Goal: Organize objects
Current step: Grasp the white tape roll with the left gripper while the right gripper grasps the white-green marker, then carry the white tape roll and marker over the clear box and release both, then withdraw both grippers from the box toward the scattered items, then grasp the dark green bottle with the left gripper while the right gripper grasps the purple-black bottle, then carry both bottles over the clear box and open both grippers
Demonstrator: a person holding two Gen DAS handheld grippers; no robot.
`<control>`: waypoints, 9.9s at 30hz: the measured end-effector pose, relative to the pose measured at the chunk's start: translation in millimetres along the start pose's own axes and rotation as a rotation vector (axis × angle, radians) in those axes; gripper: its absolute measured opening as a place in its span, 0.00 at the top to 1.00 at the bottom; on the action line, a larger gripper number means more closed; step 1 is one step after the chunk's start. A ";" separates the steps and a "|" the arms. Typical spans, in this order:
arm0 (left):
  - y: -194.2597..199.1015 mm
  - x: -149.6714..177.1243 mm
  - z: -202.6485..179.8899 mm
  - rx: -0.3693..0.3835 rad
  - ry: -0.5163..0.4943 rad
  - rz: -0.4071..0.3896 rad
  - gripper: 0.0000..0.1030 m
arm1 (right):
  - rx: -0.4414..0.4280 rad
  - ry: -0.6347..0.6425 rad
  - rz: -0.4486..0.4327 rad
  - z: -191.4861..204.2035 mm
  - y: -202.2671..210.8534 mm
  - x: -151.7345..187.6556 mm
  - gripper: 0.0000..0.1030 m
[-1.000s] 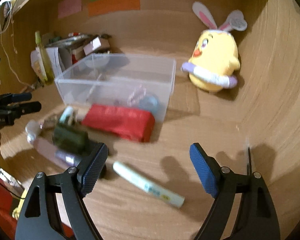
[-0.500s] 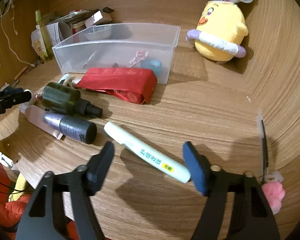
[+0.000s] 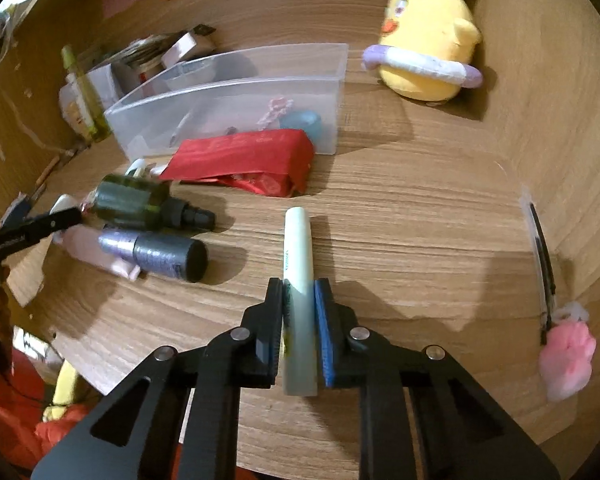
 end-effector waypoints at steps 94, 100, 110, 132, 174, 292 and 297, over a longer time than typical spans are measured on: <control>-99.5 -160.6 -74.7 0.080 -0.247 0.031 0.51 | -0.034 0.104 0.014 67.4 -116.6 -173.5 0.86; -83.3 -161.5 -80.1 0.052 -0.269 -0.020 0.37 | -0.038 0.108 0.014 69.6 -107.9 -173.0 0.78; -52.0 -160.3 -70.3 0.098 -0.231 -0.061 0.31 | -0.024 0.099 -0.102 68.3 -58.8 -171.7 0.47; 1.3 -87.4 -62.5 0.145 -0.247 -0.080 0.12 | -0.055 0.043 -0.109 56.0 -1.0 -69.5 0.25; -16.4 -37.3 -98.9 0.224 -0.333 0.037 0.12 | 0.053 -0.038 -0.078 51.0 -6.9 7.7 0.12; -54.8 -160.7 -27.3 0.140 -0.122 -0.097 0.60 | -0.009 0.108 -0.078 88.0 -103.4 -166.6 0.11; -50.8 -159.0 -31.2 0.137 -0.140 -0.096 0.56 | -0.015 0.109 -0.078 87.9 -99.5 -166.8 0.10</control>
Point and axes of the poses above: each gripper's, at about its wrist camera, not at the fingertips, and y roughly against the way its jaws point, z to its left, x to its underside, the point moved 2 cm from there along -y, roughly the way its jaws point, and after that the axes turned 9 degrees about -y, right-handed, at the moved point
